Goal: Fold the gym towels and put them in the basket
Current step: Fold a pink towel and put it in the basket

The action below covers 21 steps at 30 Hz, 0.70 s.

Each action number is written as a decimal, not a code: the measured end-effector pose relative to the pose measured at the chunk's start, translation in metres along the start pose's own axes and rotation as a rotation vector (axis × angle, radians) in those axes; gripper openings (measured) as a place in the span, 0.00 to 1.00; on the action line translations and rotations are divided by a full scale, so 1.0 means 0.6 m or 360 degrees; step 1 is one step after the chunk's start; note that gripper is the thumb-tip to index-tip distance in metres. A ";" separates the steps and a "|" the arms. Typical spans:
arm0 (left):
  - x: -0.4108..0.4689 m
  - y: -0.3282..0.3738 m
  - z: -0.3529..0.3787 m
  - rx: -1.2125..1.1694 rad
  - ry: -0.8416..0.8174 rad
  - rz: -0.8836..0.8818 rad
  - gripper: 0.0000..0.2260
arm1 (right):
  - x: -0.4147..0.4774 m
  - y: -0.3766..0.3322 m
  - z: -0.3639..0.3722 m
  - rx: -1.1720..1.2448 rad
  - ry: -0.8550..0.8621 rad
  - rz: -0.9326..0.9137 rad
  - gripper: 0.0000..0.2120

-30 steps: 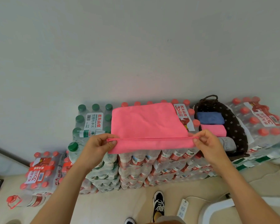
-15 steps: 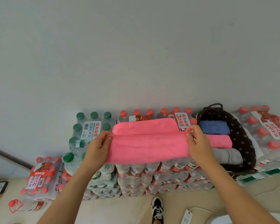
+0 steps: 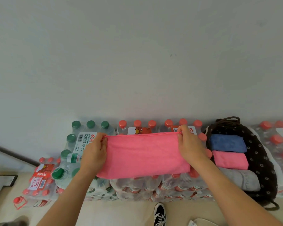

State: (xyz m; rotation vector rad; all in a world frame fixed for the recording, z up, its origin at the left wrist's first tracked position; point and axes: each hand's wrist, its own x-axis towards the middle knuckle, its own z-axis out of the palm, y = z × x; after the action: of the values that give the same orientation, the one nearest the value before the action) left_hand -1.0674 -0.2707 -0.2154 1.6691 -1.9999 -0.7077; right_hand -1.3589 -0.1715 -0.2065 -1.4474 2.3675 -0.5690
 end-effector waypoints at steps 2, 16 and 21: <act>0.002 -0.001 0.003 0.0058 0.0000 -0.0026 0.09 | 0.008 0.004 0.006 -0.0054 -0.0042 0.0010 0.03; 0.028 -0.011 0.020 0.0146 -0.0005 -0.0237 0.10 | 0.031 0.006 0.009 -0.0129 -0.0085 -0.0028 0.05; 0.038 -0.007 0.023 0.0249 -0.0047 -0.0246 0.11 | 0.048 0.010 0.005 -0.0144 -0.0230 0.0003 0.06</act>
State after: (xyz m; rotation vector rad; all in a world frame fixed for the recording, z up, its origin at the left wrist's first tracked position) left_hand -1.0767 -0.2924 -0.2285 1.9312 -2.0074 -0.6460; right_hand -1.3751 -0.1953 -0.2133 -1.4711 2.3073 -0.3483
